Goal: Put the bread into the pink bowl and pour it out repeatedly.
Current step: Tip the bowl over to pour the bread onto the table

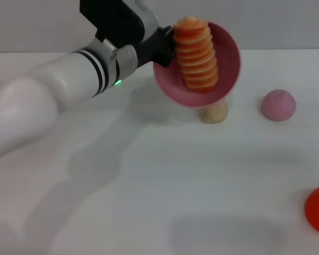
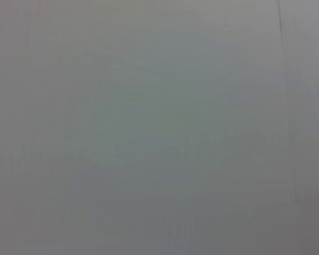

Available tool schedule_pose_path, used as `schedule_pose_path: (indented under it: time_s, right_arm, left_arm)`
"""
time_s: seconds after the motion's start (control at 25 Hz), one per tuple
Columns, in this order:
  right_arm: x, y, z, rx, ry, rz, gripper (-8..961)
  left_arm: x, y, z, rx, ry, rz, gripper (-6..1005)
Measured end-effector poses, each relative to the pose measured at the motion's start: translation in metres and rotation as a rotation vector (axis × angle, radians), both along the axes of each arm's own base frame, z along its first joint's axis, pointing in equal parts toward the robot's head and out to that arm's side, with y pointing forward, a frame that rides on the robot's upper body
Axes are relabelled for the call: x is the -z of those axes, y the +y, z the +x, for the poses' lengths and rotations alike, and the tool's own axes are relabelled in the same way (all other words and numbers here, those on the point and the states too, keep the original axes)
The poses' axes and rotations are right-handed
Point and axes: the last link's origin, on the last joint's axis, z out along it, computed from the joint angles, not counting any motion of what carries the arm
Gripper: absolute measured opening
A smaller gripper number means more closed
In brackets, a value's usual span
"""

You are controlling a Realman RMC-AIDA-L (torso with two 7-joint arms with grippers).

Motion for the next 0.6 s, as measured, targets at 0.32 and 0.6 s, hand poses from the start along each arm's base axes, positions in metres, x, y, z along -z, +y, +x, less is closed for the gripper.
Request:
schedule_pose_path:
  time_s: [0.32,0.6]
  right_arm:
    - [0.002,-0.001,0.001,0.002,0.001,-0.002,641]
    - [0.006,-0.002,-0.007,-0.025,-0.009,-0.004,641]
  left_arm:
    - [0.004,-0.011,-0.002,0.144,0.092,0.128,67]
    - [0.007,-0.014,-0.005,0.232,0.179,0.199,67]
